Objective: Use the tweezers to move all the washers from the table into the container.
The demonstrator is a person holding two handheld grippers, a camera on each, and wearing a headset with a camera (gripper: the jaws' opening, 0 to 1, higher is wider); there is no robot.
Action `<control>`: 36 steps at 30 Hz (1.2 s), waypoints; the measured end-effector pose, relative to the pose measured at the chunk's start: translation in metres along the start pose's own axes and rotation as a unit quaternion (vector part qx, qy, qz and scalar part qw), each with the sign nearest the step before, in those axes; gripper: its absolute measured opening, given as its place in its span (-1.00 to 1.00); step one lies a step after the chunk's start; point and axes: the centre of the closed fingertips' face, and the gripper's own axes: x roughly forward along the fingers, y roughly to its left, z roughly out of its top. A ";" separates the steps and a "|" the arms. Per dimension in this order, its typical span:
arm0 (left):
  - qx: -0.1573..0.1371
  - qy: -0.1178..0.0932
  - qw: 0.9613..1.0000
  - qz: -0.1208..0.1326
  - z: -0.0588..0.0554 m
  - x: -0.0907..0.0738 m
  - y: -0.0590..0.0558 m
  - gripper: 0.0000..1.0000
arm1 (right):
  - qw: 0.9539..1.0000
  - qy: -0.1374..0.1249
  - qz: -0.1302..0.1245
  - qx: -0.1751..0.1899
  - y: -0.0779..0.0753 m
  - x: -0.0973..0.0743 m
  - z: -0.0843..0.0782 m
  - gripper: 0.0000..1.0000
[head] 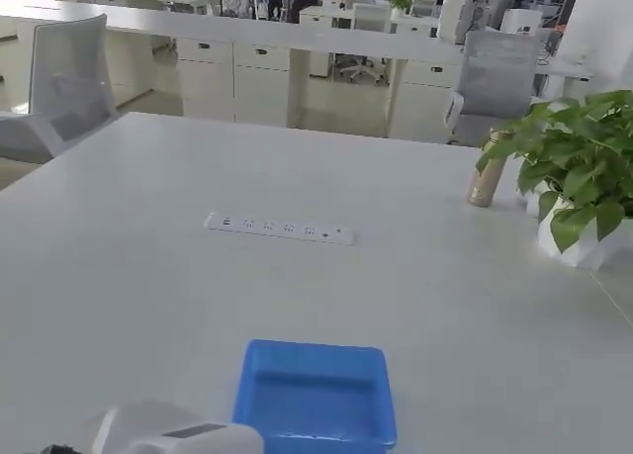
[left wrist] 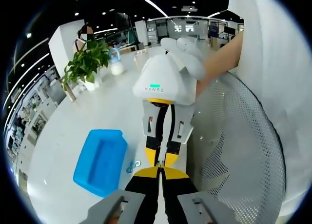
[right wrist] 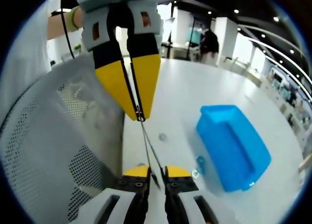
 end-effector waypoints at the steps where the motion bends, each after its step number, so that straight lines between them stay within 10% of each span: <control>1: 0.000 -0.001 1.000 0.000 0.001 -0.002 -0.001 -1.00 | 1.000 -0.005 0.002 0.002 0.002 0.002 0.003 -0.86; 36: -0.008 0.019 0.999 -0.042 -0.003 -0.011 -0.015 -1.00 | 0.998 -0.032 0.044 0.017 0.030 0.014 0.018 -0.87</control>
